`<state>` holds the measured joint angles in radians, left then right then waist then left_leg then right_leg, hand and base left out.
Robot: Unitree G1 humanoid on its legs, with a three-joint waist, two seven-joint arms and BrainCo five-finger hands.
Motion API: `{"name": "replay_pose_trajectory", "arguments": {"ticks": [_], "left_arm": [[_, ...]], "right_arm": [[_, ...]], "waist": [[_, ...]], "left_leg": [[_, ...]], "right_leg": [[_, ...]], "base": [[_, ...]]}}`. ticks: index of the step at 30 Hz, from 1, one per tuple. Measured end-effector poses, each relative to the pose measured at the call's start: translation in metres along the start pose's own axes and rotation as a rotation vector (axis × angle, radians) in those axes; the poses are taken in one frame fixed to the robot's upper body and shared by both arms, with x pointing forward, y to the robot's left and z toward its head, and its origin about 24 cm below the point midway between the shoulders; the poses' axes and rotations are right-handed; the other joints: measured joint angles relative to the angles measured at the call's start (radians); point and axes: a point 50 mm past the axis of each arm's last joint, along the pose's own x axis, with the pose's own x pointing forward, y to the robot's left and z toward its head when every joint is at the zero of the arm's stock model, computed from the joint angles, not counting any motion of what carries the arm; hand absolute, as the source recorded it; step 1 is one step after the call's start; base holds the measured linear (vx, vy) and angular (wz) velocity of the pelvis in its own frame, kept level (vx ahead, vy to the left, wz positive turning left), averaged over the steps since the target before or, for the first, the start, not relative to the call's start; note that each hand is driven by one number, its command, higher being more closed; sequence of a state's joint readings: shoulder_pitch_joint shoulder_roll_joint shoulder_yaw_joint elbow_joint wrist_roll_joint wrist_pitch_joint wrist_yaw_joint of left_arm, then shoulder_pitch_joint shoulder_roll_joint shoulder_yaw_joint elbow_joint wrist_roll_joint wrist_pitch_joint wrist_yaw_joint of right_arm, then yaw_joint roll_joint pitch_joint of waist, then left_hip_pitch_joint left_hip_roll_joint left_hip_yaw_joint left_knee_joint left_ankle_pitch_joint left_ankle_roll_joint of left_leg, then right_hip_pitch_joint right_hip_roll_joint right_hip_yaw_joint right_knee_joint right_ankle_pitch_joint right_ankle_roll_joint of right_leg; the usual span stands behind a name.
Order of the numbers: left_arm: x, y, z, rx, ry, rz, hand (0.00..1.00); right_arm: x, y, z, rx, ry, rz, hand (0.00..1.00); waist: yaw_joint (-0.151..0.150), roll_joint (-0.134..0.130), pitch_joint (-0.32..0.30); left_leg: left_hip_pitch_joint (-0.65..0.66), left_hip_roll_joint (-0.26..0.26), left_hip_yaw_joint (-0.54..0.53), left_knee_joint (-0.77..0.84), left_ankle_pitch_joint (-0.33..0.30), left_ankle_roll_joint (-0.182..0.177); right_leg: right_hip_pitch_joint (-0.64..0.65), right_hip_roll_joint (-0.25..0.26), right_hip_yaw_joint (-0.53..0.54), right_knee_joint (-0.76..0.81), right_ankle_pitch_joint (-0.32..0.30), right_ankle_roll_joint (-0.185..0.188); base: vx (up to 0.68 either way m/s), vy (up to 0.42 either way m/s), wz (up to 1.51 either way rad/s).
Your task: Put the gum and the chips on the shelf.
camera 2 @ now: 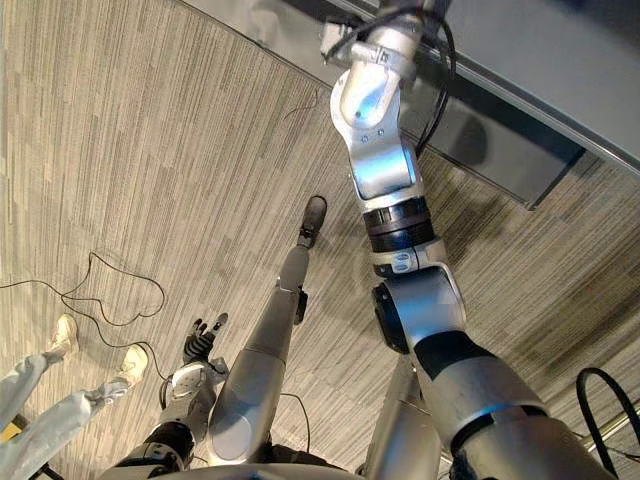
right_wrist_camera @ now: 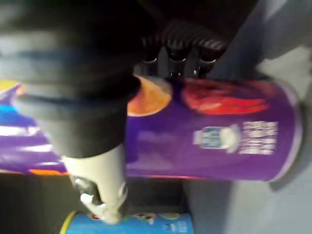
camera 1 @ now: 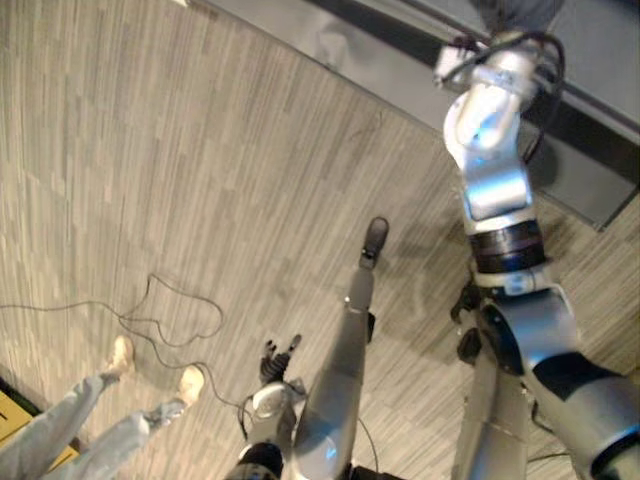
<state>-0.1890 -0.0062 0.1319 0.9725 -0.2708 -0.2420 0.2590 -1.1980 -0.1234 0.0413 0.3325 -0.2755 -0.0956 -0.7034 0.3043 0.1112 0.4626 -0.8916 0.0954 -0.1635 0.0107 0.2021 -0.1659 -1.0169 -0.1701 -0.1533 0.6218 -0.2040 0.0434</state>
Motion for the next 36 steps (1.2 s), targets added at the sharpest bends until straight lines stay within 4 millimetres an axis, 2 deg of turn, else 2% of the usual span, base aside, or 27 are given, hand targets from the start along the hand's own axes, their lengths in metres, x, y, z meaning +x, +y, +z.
{"name": "replay_pose_trajectory", "arguments": {"ticks": [9,13,18,22,24,25,27,28,29,30,31,33,34,35,36], "left_arm": [[0.000,0.000,0.000,0.001,0.001,0.000,0.00],[-0.001,0.002,0.002,0.003,-0.015,-0.004,0.00],[-0.003,0.007,-0.003,0.016,-0.003,0.001,0.00],[-0.006,0.011,-0.009,0.032,0.010,-0.006,0.00],[-0.008,0.011,-0.014,0.053,0.032,-0.025,0.00],[-0.009,0.011,-0.016,0.060,0.039,-0.028,0.00],[-0.010,0.011,-0.018,0.112,0.049,-0.039,0.00],[-0.010,0.014,-0.020,0.118,0.054,-0.035,0.00],[-0.013,0.024,-0.028,0.158,0.075,-0.018,0.00],[-0.016,0.037,-0.038,0.194,0.118,0.006,0.00],[-0.017,0.039,-0.040,0.201,0.127,0.010,0.00],[-0.023,0.060,-0.055,0.267,0.195,0.044,0.00],[-0.026,0.064,-0.059,0.273,0.208,0.052,0.00],[-0.030,0.071,-0.066,0.281,0.237,0.067,0.00],[-0.032,0.075,-0.069,0.286,0.251,0.075,0.00]], "right_arm": [[-0.014,-0.005,-0.021,-0.041,0.068,0.043,0.00],[-0.027,-0.010,-0.036,-0.063,0.125,0.074,0.00],[-0.056,-0.020,-0.070,-0.102,0.268,0.117,0.00],[-0.094,-0.027,-0.096,-0.127,0.409,0.149,0.00],[-0.138,-0.035,-0.115,-0.132,0.561,0.167,0.00],[-0.152,-0.038,-0.121,-0.143,0.607,0.176,0.00],[-0.217,-0.062,-0.141,-0.201,0.815,0.207,0.00],[-0.234,-0.069,-0.145,-0.214,0.870,0.216,0.00],[-0.274,-0.086,-0.150,-0.246,1.004,0.237,0.00],[-0.322,-0.112,-0.150,-0.301,1.163,0.259,0.00],[-0.331,-0.117,-0.149,-0.311,1.190,0.264,0.00],[-0.386,-0.162,-0.138,-0.378,1.393,0.276,0.00],[-0.398,-0.174,-0.134,-0.388,1.443,0.268,0.00],[-0.419,-0.200,-0.127,-0.407,1.544,0.247,0.00],[-0.428,-0.214,-0.122,-0.429,1.589,0.237,0.00]], "waist": [[-0.008,0.000,0.000],[-0.031,0.000,0.000],[-0.058,-0.002,-0.001],[-0.091,-0.014,-0.016],[-0.111,-0.031,-0.035],[-0.114,-0.040,-0.045],[-0.126,-0.072,-0.078],[-0.134,-0.080,-0.083],[-0.154,-0.103,-0.115],[-0.178,-0.132,-0.174],[-0.183,-0.136,-0.182],[-0.230,-0.162,-0.232],[-0.241,-0.169,-0.246],[-0.262,-0.174,-0.272],[-0.272,-0.175,-0.284]], "left_leg": [[0.069,0.000,-0.002,0.016,-0.013,0.005],[0.113,0.005,0.018,0.017,-0.015,0.004],[0.193,0.004,0.012,0.017,-0.012,0.014],[0.283,0.005,0.015,0.018,-0.027,0.016],[0.347,0.004,0.018,0.019,-0.042,0.018],[0.361,0.005,0.019,0.019,-0.045,0.018],[0.433,0.009,0.024,0.019,-0.063,0.017],[0.457,0.010,0.025,0.019,-0.068,0.018],[0.495,0.012,0.031,0.017,-0.080,0.018],[0.526,0.017,0.044,0.016,-0.093,0.018],[0.534,0.017,0.045,0.016,-0.095,0.019],[0.614,0.022,0.060,0.006,-0.115,0.022],[0.633,0.023,0.072,0.002,-0.120,0.021],[0.669,0.025,0.089,-0.012,-0.125,0.021],[0.688,0.027,0.098,-0.019,-0.126,0.022]], "right_leg": [[0.086,0.001,-0.005,-0.016,0.000,0.000],[0.148,-0.003,-0.017,-0.035,0.000,0.001],[0.249,-0.005,-0.035,-0.062,-0.002,0.007],[0.352,-0.005,-0.043,-0.090,-0.006,0.013],[0.424,-0.005,-0.045,-0.107,-0.011,0.019],[0.439,-0.004,-0.045,-0.116,-0.012,0.020],[0.521,0.001,-0.047,-0.147,-0.013,0.022],[0.551,0.003,-0.048,-0.159,-0.013,0.023],[0.595,0.009,-0.045,-0.184,-0.013,0.024],[0.631,0.017,-0.035,-0.213,-0.008,0.031],[0.640,0.018,-0.032,-0.218,-0.007,0.033],[0.722,0.029,-0.015,-0.270,0.000,0.043],[0.737,0.031,-0.005,-0.279,0.001,0.046],[0.765,0.035,0.009,-0.300,0.006,0.053],[0.780,0.036,0.015,-0.311,0.010,0.055]], "base": [[-0.01,-0.042,0.00],[-0.01,-0.014,0.04],[0.03,-0.025,0.05],[0.04,-0.041,0.00],[0.03,-0.051,-0.02],[0.04,-0.041,-0.06],[0.06,-0.040,-0.07],[0.06,-0.034,-0.06],[0.07,-0.014,-0.19],[0.08,-0.006,-0.21],[0.10,0.000,-0.24],[0.08,0.009,-0.28],[0.07,0.016,-0.41],[0.05,0.014,-0.36],[0.08,0.015,-0.43]]}}
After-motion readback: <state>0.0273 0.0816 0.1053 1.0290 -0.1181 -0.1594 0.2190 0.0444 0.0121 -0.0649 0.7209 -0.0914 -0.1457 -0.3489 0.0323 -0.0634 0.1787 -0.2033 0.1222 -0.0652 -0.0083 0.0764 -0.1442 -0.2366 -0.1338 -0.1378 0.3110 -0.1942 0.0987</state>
